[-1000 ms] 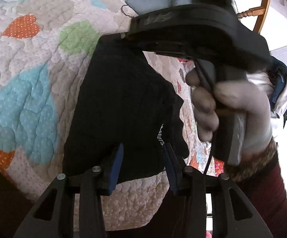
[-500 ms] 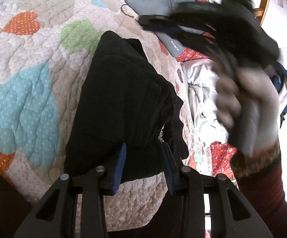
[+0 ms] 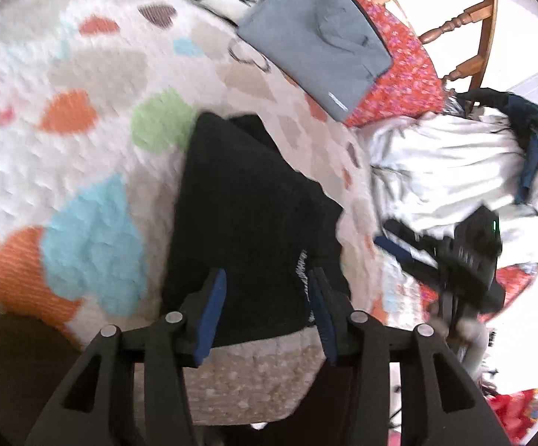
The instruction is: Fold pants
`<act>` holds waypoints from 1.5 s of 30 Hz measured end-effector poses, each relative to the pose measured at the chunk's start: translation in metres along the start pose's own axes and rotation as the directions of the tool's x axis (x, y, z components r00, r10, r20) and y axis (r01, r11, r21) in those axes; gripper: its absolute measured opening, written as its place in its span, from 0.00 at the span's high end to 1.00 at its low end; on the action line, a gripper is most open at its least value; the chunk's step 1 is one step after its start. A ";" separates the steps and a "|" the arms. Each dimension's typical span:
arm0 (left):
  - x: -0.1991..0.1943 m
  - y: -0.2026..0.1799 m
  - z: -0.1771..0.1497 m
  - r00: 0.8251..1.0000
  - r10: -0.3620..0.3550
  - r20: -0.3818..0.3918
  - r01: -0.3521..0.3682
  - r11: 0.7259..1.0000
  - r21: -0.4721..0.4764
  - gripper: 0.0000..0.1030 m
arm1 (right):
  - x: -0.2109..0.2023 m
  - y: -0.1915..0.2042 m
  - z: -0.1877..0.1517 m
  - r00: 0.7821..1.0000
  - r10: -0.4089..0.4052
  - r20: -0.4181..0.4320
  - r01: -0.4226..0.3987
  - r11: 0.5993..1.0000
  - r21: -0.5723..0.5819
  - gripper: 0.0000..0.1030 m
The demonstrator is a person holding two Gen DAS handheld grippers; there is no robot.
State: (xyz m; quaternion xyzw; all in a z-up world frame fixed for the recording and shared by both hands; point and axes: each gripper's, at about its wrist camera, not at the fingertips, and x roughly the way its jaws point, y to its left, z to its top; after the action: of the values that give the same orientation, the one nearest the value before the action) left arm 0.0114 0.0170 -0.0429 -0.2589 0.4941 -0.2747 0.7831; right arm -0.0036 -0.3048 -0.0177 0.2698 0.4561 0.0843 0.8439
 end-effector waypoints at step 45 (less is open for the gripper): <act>-0.032 -0.082 0.017 0.788 0.473 0.395 -0.594 0.752 0.285 0.30 | -0.030 0.015 -0.016 0.995 0.018 0.098 -0.021 0.999 0.026 0.28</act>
State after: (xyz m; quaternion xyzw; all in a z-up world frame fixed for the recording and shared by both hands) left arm 0.0008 -0.0173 0.0388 0.0200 0.3576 -0.0882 0.9295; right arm -0.0323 -0.2981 0.0051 0.2892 0.4126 0.0730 0.8607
